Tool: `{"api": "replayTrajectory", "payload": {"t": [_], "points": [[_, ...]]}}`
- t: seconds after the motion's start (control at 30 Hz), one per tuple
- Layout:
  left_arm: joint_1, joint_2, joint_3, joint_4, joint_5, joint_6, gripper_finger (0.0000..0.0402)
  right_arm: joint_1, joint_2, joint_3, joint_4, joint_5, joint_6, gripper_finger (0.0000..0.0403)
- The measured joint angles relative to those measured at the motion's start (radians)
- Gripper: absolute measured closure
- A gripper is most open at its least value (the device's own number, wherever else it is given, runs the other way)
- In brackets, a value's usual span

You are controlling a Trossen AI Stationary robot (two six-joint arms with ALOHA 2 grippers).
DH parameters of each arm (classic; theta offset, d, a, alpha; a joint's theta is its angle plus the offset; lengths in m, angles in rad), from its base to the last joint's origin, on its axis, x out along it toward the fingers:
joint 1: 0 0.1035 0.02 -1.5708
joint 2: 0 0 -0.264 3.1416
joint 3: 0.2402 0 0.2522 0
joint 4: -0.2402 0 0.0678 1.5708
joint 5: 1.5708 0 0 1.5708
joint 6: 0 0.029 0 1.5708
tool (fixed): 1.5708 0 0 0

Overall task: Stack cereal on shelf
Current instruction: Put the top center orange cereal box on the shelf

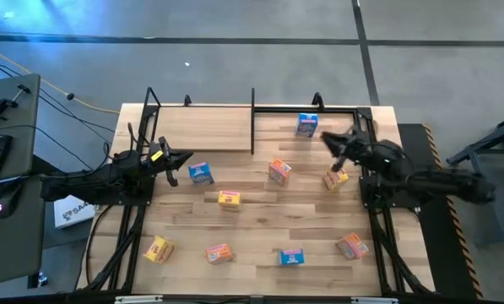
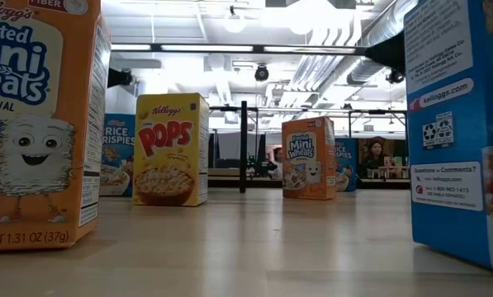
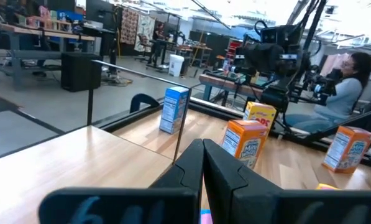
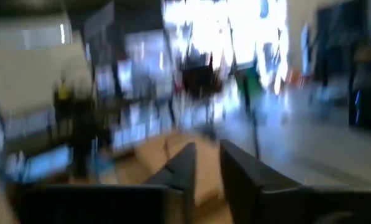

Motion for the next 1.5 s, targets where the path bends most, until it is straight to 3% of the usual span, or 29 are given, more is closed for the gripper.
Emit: {"api": "replayTrajectory", "payload": {"t": [0.27,0.4,0.67,0.93,1.27,1.5], "points": [[0.0,0.025,0.0,-0.002,-0.03,-0.001,0.0379,0.099,0.483,0.34,-0.331,0.041,0.132,0.014],[0.0,0.043,0.0,-0.002,-0.032,-0.001,0.0354,0.124,0.669,0.518,-0.513,0.017,0.203,0.0099],[0.0,0.068,0.0,-0.001,-0.04,0.016,0.0312,0.158,0.946,0.869,-0.914,-0.017,0.284,0.0093],[0.0,0.076,0.0,0.0,-0.049,0.042,0.0304,0.17,1.15,1.084,-1.155,-0.083,0.287,0.0093],[0.0,0.077,0.0,-0.001,-0.044,0.058,0.0304,0.157,1.245,1.136,-1.259,-0.084,0.301,0.0102],[0.0,0.078,0.0,-0.001,-0.043,0.06,0.0305,0.154,1.251,1.134,-1.256,-0.12,0.324,0.0189]]}}
